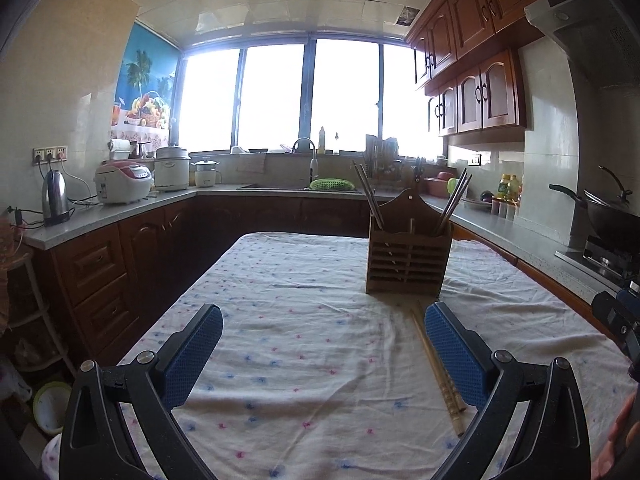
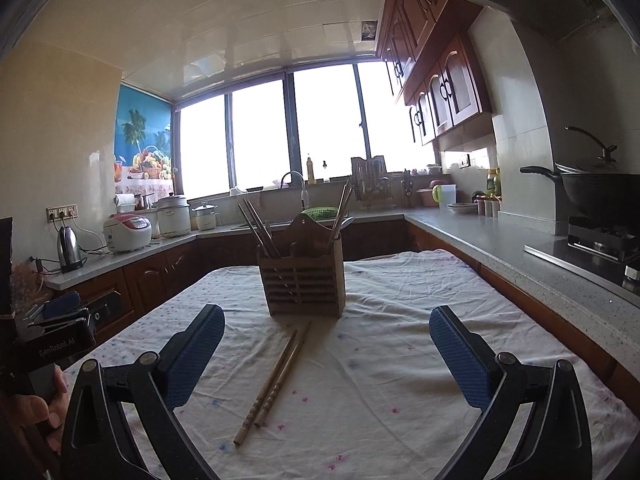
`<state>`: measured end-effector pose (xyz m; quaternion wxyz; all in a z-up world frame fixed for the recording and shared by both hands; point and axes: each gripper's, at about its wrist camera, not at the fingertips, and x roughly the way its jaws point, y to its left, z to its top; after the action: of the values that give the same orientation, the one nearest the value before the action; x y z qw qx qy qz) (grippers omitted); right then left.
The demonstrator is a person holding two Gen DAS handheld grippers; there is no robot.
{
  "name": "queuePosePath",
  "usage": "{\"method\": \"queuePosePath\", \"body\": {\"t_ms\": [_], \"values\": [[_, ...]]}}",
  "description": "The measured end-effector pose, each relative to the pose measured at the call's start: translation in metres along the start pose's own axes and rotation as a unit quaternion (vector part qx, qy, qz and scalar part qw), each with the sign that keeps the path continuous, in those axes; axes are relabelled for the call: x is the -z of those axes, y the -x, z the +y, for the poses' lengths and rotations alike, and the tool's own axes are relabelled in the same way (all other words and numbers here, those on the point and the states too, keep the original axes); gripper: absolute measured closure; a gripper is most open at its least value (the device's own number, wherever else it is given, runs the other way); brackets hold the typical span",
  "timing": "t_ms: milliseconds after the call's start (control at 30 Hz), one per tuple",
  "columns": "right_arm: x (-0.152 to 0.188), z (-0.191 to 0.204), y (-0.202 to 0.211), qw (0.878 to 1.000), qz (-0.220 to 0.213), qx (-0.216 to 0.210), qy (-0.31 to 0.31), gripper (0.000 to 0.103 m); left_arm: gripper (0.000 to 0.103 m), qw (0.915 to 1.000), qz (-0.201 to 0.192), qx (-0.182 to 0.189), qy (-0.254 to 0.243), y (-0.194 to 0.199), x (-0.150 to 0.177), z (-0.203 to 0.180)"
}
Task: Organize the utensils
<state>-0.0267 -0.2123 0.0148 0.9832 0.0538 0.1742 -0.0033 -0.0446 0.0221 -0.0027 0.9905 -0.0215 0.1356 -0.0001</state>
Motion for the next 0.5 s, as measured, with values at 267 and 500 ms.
{"method": "queuePosePath", "body": {"t_ms": [267,500], "values": [[0.012,-0.001,0.004,1.000,0.008,0.000,0.006,0.000,0.001,0.9999,0.012,-0.002,-0.007,0.001,0.005,-0.001],[0.019,-0.004,0.006,1.000,0.013,0.003,0.003,0.000,0.001,0.9998,0.014,-0.009,-0.009,0.004,0.007,-0.001]]}}
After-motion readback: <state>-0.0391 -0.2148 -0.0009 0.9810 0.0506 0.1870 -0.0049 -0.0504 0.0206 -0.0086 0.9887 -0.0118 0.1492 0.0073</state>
